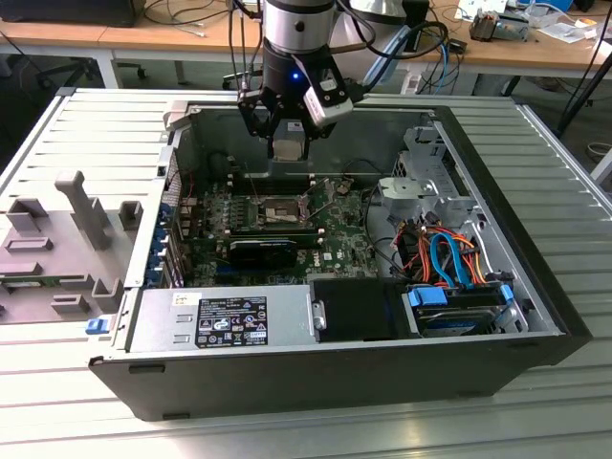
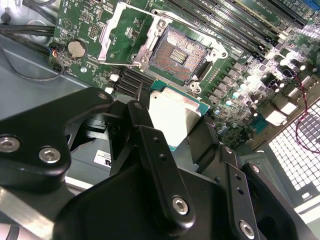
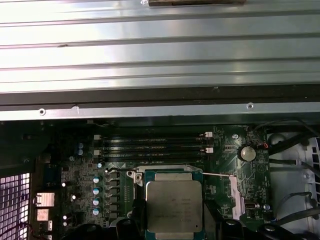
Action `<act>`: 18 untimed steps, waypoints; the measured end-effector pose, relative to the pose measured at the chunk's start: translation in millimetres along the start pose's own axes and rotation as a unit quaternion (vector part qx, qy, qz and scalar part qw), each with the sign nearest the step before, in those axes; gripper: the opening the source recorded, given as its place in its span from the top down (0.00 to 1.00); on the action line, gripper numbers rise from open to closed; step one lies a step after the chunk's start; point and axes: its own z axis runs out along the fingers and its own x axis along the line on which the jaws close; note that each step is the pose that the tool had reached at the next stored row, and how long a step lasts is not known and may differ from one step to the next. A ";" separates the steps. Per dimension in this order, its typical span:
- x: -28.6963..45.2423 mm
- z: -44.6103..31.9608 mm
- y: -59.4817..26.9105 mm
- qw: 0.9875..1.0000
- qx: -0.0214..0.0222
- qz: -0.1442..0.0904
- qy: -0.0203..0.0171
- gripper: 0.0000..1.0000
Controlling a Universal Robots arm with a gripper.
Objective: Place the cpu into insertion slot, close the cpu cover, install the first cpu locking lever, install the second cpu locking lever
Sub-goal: 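Place the cpu into insertion slot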
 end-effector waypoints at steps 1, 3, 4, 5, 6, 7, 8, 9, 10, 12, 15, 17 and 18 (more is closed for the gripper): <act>0.0 0.1 0.0 1.000 0.000 0.000 0.000 0.46; -0.1 2.4 -0.2 1.000 0.000 0.000 0.000 0.46; -0.1 5.9 -0.5 1.000 0.001 0.000 0.000 0.46; -0.1 6.0 -0.5 1.000 0.001 0.000 0.000 0.46; -0.1 6.1 -0.6 1.000 0.001 0.000 0.000 0.46; -0.1 6.2 -0.6 1.000 0.001 0.000 0.000 0.46; -0.1 6.3 -0.6 1.000 0.001 0.000 0.000 0.46; -0.1 6.3 -0.6 1.000 0.001 0.000 0.000 0.46; -0.1 6.4 -0.6 1.000 0.001 0.000 0.000 0.46; -0.1 6.4 -0.6 1.000 0.001 0.000 0.000 0.46; -0.1 6.5 -0.6 1.000 0.001 0.000 0.000 0.46; -0.1 6.5 -0.6 1.000 0.001 0.001 0.000 0.46; -0.1 6.5 -0.6 1.000 0.001 0.002 0.000 0.46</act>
